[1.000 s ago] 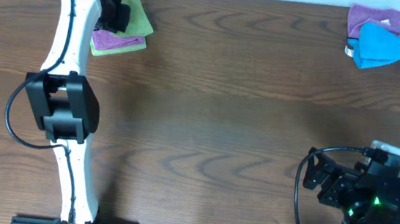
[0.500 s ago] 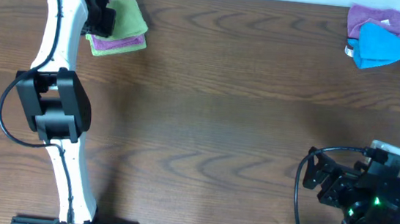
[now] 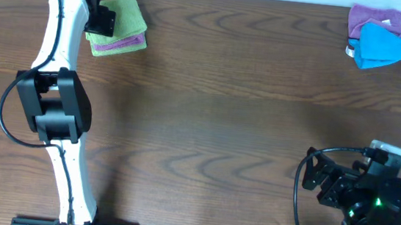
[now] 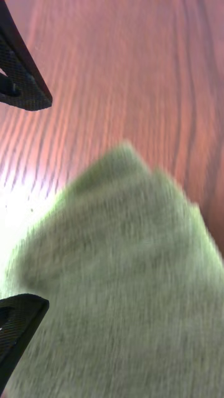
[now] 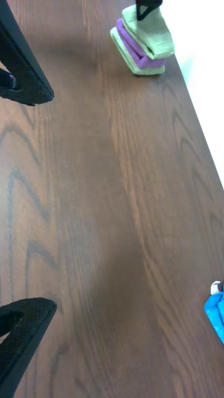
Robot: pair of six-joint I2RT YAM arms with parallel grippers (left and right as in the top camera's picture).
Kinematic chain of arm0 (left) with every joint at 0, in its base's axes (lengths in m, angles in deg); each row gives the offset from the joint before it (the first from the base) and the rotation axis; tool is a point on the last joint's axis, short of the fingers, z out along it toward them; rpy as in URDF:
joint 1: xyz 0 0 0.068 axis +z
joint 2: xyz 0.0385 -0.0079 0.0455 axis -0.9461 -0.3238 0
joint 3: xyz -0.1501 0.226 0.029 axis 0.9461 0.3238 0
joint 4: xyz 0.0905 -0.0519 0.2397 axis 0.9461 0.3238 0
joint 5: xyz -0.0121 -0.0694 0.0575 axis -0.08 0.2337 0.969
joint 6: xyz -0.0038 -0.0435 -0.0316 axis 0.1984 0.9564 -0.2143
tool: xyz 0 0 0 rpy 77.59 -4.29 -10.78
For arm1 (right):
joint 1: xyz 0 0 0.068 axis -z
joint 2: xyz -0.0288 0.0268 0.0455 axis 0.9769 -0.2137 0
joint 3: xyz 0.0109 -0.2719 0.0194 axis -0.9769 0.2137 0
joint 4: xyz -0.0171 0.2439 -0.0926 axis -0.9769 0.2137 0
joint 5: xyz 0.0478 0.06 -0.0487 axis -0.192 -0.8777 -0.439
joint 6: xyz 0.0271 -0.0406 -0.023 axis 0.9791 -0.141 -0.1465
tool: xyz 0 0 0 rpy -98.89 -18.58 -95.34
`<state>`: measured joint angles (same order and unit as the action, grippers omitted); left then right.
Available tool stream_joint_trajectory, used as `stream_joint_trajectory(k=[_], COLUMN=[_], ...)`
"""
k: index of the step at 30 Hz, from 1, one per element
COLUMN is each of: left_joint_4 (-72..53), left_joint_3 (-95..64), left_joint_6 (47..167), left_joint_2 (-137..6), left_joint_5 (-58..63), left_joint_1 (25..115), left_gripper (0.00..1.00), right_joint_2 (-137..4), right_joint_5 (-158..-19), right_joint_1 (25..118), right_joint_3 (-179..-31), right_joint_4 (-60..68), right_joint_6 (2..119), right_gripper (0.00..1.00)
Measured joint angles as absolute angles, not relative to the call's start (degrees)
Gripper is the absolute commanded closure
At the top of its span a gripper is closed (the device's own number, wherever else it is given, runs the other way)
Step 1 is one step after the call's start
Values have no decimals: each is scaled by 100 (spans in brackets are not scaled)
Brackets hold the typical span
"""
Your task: Fold the cloth
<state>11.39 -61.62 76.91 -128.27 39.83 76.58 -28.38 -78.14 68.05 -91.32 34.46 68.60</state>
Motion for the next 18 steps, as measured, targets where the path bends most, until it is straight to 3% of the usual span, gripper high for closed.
stream_joint_trajectory(k=[9, 18], left_joint_4=[2090, 3316], left_joint_3=[-6925, -7183], left_joint_6=[8589, 9210], left_joint_2=[-12482, -9840], left_joint_5=[4141, 3426], left_joint_1=[7577, 7464], left_gripper=[5, 5], right_joint_2=[-2841, -2841], right_joint_5=[-7451, -6970], right_joint_1=[6805, 6805], right_joint_3=[-9132, -9335], right_joint_4=[3383, 3595], right_joint_6=[6860, 6858], right_gripper=[1, 1])
